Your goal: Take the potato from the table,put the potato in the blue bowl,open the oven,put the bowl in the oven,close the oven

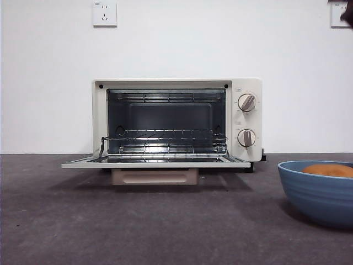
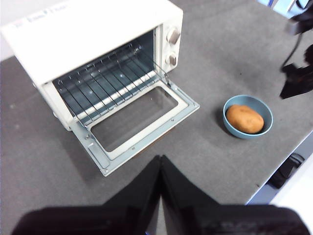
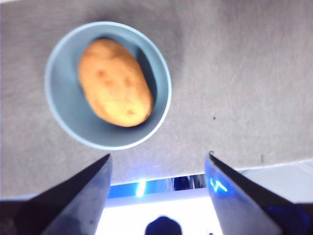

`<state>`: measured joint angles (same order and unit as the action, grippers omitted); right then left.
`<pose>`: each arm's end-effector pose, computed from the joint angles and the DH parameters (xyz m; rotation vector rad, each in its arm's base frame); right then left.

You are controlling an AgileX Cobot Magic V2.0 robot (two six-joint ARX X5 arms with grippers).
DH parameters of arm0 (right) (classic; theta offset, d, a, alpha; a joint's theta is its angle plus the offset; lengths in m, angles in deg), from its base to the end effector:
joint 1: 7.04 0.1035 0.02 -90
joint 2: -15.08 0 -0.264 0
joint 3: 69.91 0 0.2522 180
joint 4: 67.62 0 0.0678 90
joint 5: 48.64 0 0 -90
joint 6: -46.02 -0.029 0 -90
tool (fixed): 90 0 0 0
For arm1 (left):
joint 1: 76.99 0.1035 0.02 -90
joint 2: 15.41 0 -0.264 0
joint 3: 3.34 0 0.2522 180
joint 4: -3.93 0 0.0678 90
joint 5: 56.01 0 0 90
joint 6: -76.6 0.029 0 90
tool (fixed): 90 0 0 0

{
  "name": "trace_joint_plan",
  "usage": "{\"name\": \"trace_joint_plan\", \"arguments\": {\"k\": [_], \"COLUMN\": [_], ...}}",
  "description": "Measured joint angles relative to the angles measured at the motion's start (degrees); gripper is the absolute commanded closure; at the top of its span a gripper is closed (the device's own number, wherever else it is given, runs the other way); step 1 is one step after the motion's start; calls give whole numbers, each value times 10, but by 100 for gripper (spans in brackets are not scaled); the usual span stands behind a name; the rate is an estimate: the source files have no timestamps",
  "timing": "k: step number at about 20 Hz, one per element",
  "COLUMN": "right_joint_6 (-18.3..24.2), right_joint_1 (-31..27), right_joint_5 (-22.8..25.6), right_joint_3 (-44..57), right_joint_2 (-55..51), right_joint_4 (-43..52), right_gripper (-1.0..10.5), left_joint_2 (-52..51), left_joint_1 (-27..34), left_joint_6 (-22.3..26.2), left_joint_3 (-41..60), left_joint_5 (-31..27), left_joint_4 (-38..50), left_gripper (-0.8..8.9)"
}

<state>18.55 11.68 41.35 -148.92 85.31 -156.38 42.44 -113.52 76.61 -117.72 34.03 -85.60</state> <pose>0.1864 0.0632 0.2951 0.1699 1.4060 -0.0641 0.0802 -0.0594 0.4847 0.1835 0.5561 -0.6203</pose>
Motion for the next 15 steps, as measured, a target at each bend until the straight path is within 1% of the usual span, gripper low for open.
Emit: {"name": "trace_joint_plan", "arguments": {"k": [2,5,9,11,15], "right_joint_6": [-20,-41,-47,-52,-66], "right_joint_1": [-1,-21,-45,-52,-71], "right_joint_5": [0,-11,-21,-33,-35], "right_joint_3": [1,26,87,107,129], "right_joint_2": [23,43,72,74,79], "right_joint_4": [8,55,94,125,159], "right_gripper": [631,632,632,633,636], "left_joint_2": [-19,-46,-70,-68,-63], "left_joint_1": [0,0,0,0,0], "left_joint_6": [4,16,25,26,26], "left_joint_3": [0,0,0,0,0], "left_joint_5": [-1,-3,-27,-30,-31], "left_joint_4": [0,0,0,0,0], "left_gripper": [819,819,819,819,819]}}
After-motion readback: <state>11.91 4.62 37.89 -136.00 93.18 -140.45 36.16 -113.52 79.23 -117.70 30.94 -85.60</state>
